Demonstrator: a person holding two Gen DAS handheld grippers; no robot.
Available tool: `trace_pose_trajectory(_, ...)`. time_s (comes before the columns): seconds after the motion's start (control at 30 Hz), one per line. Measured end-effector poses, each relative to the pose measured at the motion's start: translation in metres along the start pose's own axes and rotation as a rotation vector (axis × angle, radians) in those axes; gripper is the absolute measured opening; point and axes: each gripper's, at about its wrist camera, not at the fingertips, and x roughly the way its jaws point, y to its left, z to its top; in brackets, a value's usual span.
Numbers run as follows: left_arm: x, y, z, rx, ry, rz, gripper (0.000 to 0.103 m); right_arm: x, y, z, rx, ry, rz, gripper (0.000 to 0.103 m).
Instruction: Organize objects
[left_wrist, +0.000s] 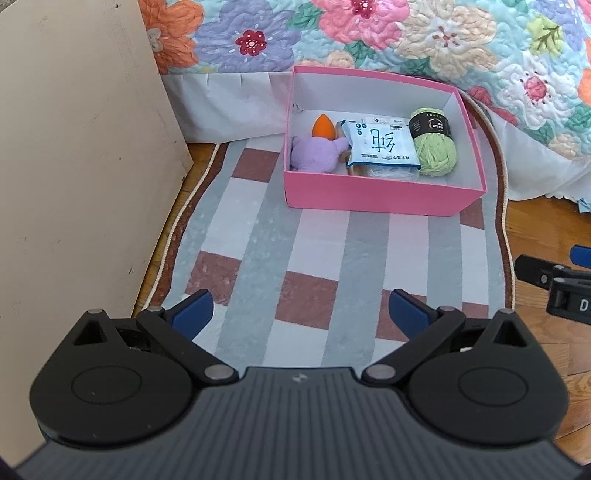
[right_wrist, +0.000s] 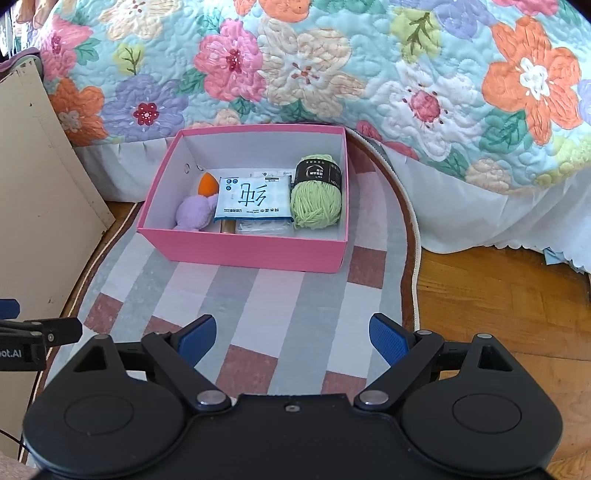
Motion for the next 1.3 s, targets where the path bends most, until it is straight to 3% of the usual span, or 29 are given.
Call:
trace_pose_trajectory(0.47,0.008,-0.003,0.000,0.023,0.028,0.025,0.103,0.000,-0.009,-0.003,0.065,0.007,-0.027,0.092)
trace_pose_trajectory(1.3,0.007,0.001,0.000,0.009,0.035,0.007,0.103,-0.005,-0.008,0.000,0.048,-0.011,-0.040,0.092)
